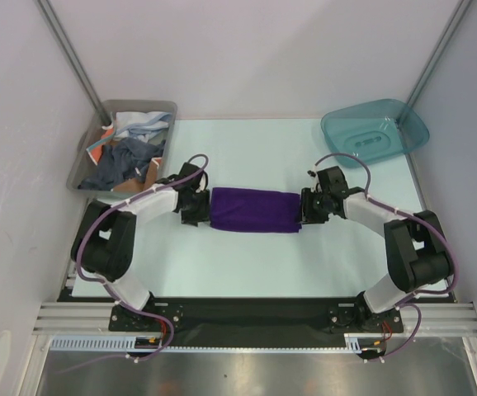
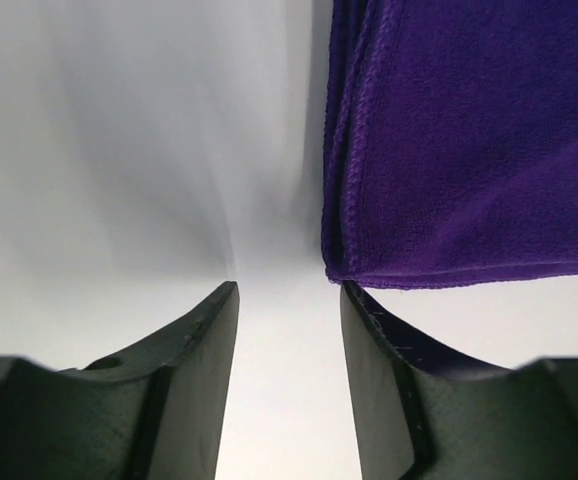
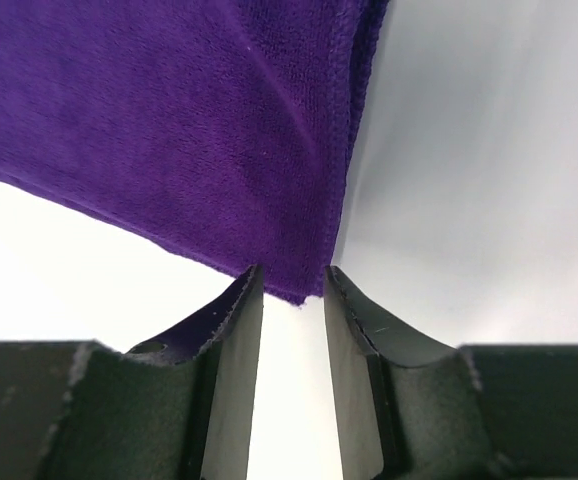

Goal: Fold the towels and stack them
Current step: Smooth out wrinkles on the folded towel

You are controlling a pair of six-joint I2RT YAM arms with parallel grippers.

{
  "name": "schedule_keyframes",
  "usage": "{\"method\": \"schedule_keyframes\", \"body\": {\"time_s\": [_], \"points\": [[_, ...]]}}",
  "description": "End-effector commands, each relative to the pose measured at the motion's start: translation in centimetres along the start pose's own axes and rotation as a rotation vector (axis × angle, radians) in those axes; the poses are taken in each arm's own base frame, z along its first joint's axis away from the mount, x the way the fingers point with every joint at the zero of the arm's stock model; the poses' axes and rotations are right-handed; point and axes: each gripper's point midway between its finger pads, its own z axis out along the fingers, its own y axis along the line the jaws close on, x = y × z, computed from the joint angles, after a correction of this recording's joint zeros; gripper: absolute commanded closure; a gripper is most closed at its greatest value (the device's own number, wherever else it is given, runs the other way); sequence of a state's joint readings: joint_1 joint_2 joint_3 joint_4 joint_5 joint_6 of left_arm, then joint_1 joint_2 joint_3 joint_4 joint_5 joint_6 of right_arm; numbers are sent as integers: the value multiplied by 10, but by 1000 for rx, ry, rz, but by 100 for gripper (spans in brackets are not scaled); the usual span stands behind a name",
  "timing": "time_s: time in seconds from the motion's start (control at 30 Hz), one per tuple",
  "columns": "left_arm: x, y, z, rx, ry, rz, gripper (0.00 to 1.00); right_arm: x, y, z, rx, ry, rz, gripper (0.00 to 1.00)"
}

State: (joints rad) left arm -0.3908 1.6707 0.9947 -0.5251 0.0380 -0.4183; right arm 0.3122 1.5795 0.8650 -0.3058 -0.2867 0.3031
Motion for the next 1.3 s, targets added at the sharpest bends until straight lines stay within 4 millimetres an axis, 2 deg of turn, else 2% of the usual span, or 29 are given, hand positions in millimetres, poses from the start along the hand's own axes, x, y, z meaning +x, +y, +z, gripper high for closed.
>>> {"method": "schedule_keyframes", "body": {"time_s": [0.0, 0.23, 0.4, 0.53, 0.77, 0.83, 0.93, 1.03, 1.07, 1.1, 1.13, 1.27], "points": [[-22, -11, -20, 35, -102, -21, 48, -5, 1, -14, 32, -35, 46, 63], [-32, -27, -30, 114, -148, -67, 43, -4, -7, -14, 66, -45, 131, 60], [-29, -38, -16, 172, -123, -93, 44, -3, -4, -5, 40, -49, 200, 60], [-22, -34, 0, 154, -84, -104, 48, -1, -2, 3, 20, -47, 230, 60], [-21, -30, 5, 130, -77, -107, 53, 9, -6, 11, 19, -40, 270, 60], [-21, -30, 5, 127, -74, -109, 60, 8, -6, 12, 21, -46, 272, 60], [-20, -29, 7, 122, -71, -112, 73, 6, -8, 14, 25, -56, 276, 65], [-20, -29, 6, 120, -63, -111, 89, 3, -11, 14, 40, -63, 263, 80], [-21, -30, 4, 118, -61, -112, 92, -1, -11, 13, 42, -72, 253, 90], [-21, -30, 3, 117, -59, -109, 99, -2, -11, 12, 44, -73, 249, 95], [-22, -30, 1, 116, -60, -106, 99, -2, -11, 11, 52, -70, 246, 99], [-27, -28, -14, 87, -65, -105, 100, -10, -9, 1, 60, -87, 224, 100]]}}
